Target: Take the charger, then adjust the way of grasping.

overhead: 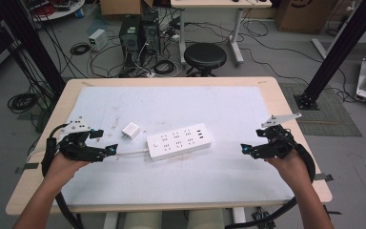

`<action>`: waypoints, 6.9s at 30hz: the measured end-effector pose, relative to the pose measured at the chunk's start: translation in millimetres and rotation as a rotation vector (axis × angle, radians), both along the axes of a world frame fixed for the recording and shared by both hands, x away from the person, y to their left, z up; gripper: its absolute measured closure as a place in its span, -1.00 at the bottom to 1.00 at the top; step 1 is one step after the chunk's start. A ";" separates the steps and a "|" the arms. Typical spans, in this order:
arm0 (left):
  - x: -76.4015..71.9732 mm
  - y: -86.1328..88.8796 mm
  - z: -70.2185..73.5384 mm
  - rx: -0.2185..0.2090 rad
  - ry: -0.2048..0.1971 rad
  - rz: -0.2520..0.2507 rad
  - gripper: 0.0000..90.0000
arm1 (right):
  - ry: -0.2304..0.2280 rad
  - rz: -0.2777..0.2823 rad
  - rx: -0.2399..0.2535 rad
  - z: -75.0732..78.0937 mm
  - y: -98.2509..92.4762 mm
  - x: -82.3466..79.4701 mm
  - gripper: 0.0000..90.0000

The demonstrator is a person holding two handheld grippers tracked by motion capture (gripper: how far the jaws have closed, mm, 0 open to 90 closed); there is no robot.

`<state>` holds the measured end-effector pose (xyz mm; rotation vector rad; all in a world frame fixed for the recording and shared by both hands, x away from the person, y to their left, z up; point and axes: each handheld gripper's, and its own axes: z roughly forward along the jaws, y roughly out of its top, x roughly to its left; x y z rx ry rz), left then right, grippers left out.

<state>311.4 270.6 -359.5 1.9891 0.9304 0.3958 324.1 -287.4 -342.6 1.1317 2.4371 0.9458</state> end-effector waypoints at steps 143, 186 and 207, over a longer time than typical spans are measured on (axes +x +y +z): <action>-6.3 -87.3 9.9 0.080 -0.104 -0.204 -0.05 | -0.019 0.131 0.036 -18.4 40.3 -12.2 -0.62; -28.2 -151.9 -15.1 0.174 -0.245 -0.551 -0.06 | 0.136 0.200 0.287 -14.6 91.7 -23.0 -0.61; -31.3 -170.8 -18.4 0.177 -0.306 -0.602 -0.06 | 0.250 0.259 0.410 -12.4 113.0 -20.5 -0.61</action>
